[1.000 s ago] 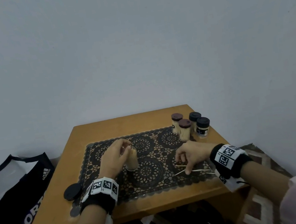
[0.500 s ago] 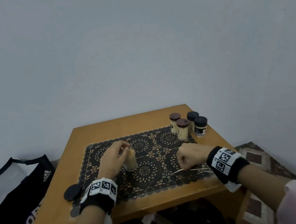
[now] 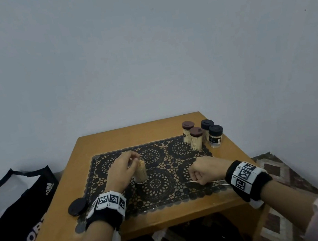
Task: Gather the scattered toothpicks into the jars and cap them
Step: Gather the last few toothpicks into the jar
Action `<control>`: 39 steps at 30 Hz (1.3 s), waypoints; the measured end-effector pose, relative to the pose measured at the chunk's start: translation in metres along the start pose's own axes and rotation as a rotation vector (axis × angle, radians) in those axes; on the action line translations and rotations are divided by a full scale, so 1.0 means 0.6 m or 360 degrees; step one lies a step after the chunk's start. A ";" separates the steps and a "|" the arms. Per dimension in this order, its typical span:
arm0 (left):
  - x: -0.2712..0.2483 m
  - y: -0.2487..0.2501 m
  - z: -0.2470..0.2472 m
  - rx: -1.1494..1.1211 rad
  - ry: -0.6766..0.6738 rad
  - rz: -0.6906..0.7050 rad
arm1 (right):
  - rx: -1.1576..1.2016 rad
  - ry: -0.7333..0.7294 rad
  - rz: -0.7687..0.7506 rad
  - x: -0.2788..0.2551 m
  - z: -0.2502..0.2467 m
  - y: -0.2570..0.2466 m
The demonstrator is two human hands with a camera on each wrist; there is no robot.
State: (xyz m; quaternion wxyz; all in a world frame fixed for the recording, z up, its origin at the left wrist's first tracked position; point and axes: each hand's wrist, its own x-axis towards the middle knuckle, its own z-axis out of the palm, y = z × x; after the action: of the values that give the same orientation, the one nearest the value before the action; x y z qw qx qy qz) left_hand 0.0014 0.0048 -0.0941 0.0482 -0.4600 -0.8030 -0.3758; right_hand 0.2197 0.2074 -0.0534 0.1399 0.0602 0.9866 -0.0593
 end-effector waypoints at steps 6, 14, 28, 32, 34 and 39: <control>0.000 -0.004 0.003 -0.0032 0.0001 -0.0009 | 0.0050 -0.0003 -0.0011 0.003 -0.004 0.005; -0.001 -0.003 0.005 -0.0113 -0.0193 -0.0087 | 0.0206 0.0016 0.0045 0.027 -0.014 0.022; 0.001 0.005 0.015 -0.0250 -0.0369 0.0030 | 0.1739 0.1154 -0.0021 0.145 -0.063 -0.129; 0.002 -0.001 0.019 -0.0209 -0.0317 0.0065 | 0.1246 0.0979 0.0086 0.167 -0.033 -0.138; 0.002 -0.004 0.020 -0.0250 -0.0312 0.0075 | 0.1206 0.0961 0.0105 0.167 -0.028 -0.137; 0.002 0.000 0.017 -0.0226 -0.0318 0.0077 | 0.1296 0.0916 0.0168 0.161 -0.042 -0.134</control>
State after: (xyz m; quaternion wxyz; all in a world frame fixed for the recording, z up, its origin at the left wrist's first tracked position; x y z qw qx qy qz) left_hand 0.0034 0.0122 -0.1011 -0.0557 -0.5165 -0.7639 -0.3828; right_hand 0.1099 0.1415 -0.0490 -0.1700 0.1736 0.8776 -0.4133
